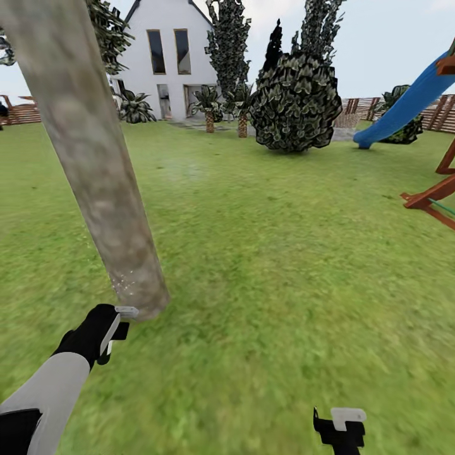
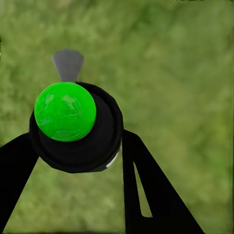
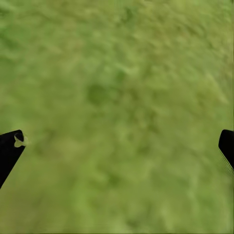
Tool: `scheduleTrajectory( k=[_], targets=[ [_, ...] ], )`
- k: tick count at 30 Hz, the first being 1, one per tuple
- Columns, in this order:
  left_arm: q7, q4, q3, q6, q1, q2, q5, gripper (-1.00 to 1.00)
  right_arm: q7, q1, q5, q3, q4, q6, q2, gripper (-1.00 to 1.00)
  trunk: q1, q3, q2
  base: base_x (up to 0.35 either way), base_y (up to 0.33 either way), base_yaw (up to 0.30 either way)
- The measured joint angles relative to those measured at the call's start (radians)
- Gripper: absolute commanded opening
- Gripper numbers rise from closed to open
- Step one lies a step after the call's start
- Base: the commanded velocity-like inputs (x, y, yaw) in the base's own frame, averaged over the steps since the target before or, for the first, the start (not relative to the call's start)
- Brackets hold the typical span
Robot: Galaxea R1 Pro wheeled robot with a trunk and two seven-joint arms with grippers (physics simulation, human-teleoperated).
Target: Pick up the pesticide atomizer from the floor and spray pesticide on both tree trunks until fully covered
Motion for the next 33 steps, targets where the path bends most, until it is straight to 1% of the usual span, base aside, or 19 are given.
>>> scheduleTrajectory(
  k=[7,9,11,12,14,15,16,17,18,19,20,22,24,26,27,28,30,31,33],
  targets=[
    [-0.013,-0.016,0.001,-0.048,-0.005,-0.003,0.008,-1.0,-0.001,0.0,0.0,-0.001,-0.001,0.0,-0.001,1.0,0.0,0.0,0.0,0.08,-0.088,0.27],
    [-0.026,-0.03,-0.007,-0.048,-0.016,-0.007,0.004,-1.0,-0.001,0.0,0.0,-0.002,-0.001,-0.001,-0.002,1.0,0.0,0.0,0.0,0.002,-0.001,0.27],
    [-0.069,-0.033,-0.011,-0.047,-0.019,-0.004,0.002,-1.0,-0.001,0.0,0.0,-0.002,-0.001,-0.001,-0.001,1.0,0.0,0.0,0.0,0.001,0.0,0.269],
    [-0.118,-0.04,-0.02,-0.044,-0.029,0.0,-0.001,-1.0,-0.001,0.0,0.0,-0.002,-0.001,-0.001,-0.001,1.0,0.0,0.0,0.0,0.0,0.0,0.27],
    [-0.218,-0.046,-0.078,-0.039,-0.08,0.012,-0.031,-1.0,-0.001,0.0,0.0,-0.002,-0.001,-0.002,-0.002,1.0,0.0,0.0,0.0,0.0,0.0,0.269],
    [-0.271,-0.047,-0.128,-0.037,-0.094,0.015,-0.049,-1.0,-0.001,0.0,0.0,-0.002,-0.001,-0.002,-0.002,1.0,0.0,0.0,0.0,0.0,0.0,0.26],
    [-0.331,-0.048,-0.175,-0.036,-0.115,0.017,-0.079,-1.0,-0.001,0.0,0.0,-0.002,-0.002,-0.002,-0.002,1.0,0.0,0.0,0.0,0.0,0.0,0.139],
    [-0.392,-0.047,-0.193,-0.036,-0.145,0.033,-0.114,-1.0,-0.001,0.0,0.0,-0.002,-0.002,-0.002,-0.002,1.0,0.0,0.0,0.0,0.0,0.0,0.029],
    [-0.473,-0.048,-0.2,-0.038,-0.164,0.071,-0.129,-1.0,-0.001,0.0,0.0,-0.002,-0.003,-0.002,-0.004,1.0,0.0,0.0,0.0,0.0,0.0,0.015],
    [-0.506,-0.048,-0.201,-0.039,-0.167,0.089,-0.133,-1.0,-0.001,0.0,0.0,-0.002,-0.003,-0.002,-0.005,1.0,0.0,0.0,0.0,0.0,0.0,0.003],
    [-0.565,-0.05,-0.204,-0.043,-0.169,0.112,-0.128,-1.0,-0.001,0.0,0.0,-0.002,-0.003,0.0,-0.006,1.0,0.0,0.0,0.0,0.0,0.0,0.002],
    [-0.586,-0.063,-0.216,-0.042,-0.179,0.115,-0.123,-1.0,-0.001,0.0,0.0,-0.002,-0.003,0.0,-0.007,1.0,0.0,0.0,0.0,0.0,0.0,0.0],
    [-0.605,-0.072,-0.249,-0.037,-0.228,0.119,-0.124,-1.0,-0.001,0.0,0.0,-0.002,-0.003,0.0,-0.007,1.0,0.0,0.0,0.0,0.0,0.0,0.0],
    [-0.66,-0.072,-0.268,-0.037,-0.253,0.142,-0.139,-1.0,-0.001,0.0,0.0,-0.002,-0.003,0.0,-0.007,1.0,0.0,0.0,0.0,0.0,0.0,0.0],
    [-0.694,-0.072,-0.279,-0.037,-0.257,0.157,-0.166,-1.0,-0.001,0.0,0.0,-0.002,-0.003,0.0,-0.007,1.0,0.0,0.0,0.0,0.0,0.0,0.0],
    [-0.762,-0.073,-0.305,-0.035,-0.256,0.167,-0.218,-1.0,-0.001,0.0,0.0,-0.002,-0.003,0.0,-0.007,1.0,0.0,0.0,0.0,0.0,0.0,0.0],
    [-0.853,-0.075,-0.323,-0.04,-0.248,0.171,-0.28,-1.0,-0.001,0.0,0.0,-0.002,-0.003,0.0,-0.007,1.0,0.0,0.0,0.0,0.0,0.0,0.0],
    [-0.875,-0.074,-0.325,-0.044,-0.246,0.176,-0.3,-1.0,-0.001,0.0,0.0,-0.002,-0.003,0.0,-0.007,1.0,0.0,0.0,0.0,0.0,0.0,0.0],
    [-0.896,-0.074,-0.325,-0.051,-0.246,0.204,-0.317,-1.0,-0.001,0.0,0.0,-0.002,-0.003,0.0,-0.007,1.0,0.0,0.0,0.0,0.0,0.0,0.0]
  ],
)
